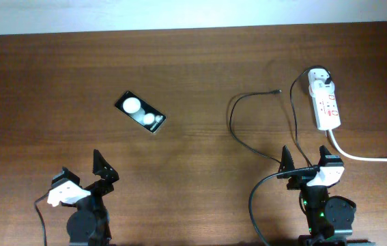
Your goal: Plug charger to phone and switch on socket
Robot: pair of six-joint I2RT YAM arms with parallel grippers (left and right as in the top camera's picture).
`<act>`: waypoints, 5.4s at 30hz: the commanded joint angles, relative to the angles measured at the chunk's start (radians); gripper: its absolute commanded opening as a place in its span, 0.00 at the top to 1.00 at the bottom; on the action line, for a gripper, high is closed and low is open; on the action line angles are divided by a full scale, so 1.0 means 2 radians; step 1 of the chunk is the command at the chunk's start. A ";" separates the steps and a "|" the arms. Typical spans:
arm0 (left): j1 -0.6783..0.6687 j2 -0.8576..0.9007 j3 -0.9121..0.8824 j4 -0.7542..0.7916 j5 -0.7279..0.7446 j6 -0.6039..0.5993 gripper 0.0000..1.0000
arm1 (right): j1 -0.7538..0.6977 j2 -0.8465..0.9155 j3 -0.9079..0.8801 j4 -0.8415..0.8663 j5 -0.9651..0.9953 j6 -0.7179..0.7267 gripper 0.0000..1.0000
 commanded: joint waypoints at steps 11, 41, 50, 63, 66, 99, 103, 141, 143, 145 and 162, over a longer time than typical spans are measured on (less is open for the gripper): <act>0.002 -0.001 -0.002 0.000 0.004 0.010 0.01 | 0.004 -0.005 -0.002 -0.003 0.005 0.000 0.01; 0.002 -0.001 -0.002 0.000 0.004 0.010 0.01 | 0.004 -0.002 -0.002 -0.003 0.004 0.000 0.01; 0.002 -0.001 -0.002 0.000 0.004 0.010 0.01 | 0.004 0.000 -0.002 -0.003 0.004 0.000 0.01; 0.002 -0.001 -0.002 0.000 0.004 0.010 0.01 | 0.004 0.000 -0.002 -0.003 0.005 0.000 0.01; 0.002 -0.001 -0.002 0.000 0.004 0.010 0.01 | 0.004 0.000 -0.002 -0.003 0.005 0.000 0.01; -0.019 0.704 0.806 -0.447 0.232 0.053 0.01 | 0.004 0.000 -0.002 -0.003 0.004 0.000 0.01; -0.019 0.750 0.808 -0.468 0.275 0.039 0.01 | 0.004 0.000 -0.002 -0.003 0.004 0.000 0.01; -0.027 1.171 1.005 -0.606 0.245 -0.262 0.01 | 0.004 0.000 -0.002 -0.003 0.005 0.000 0.02; -0.027 1.175 1.005 -0.597 0.245 -0.262 0.01 | 0.004 0.000 -0.002 -0.003 0.005 0.000 0.01; -0.027 1.175 1.005 -0.590 0.244 -0.262 0.01 | 0.004 0.000 -0.002 -0.003 0.005 0.000 0.01; -0.028 1.211 1.005 -0.579 0.226 -0.262 0.01 | 0.004 0.000 -0.002 -0.003 0.004 0.000 0.01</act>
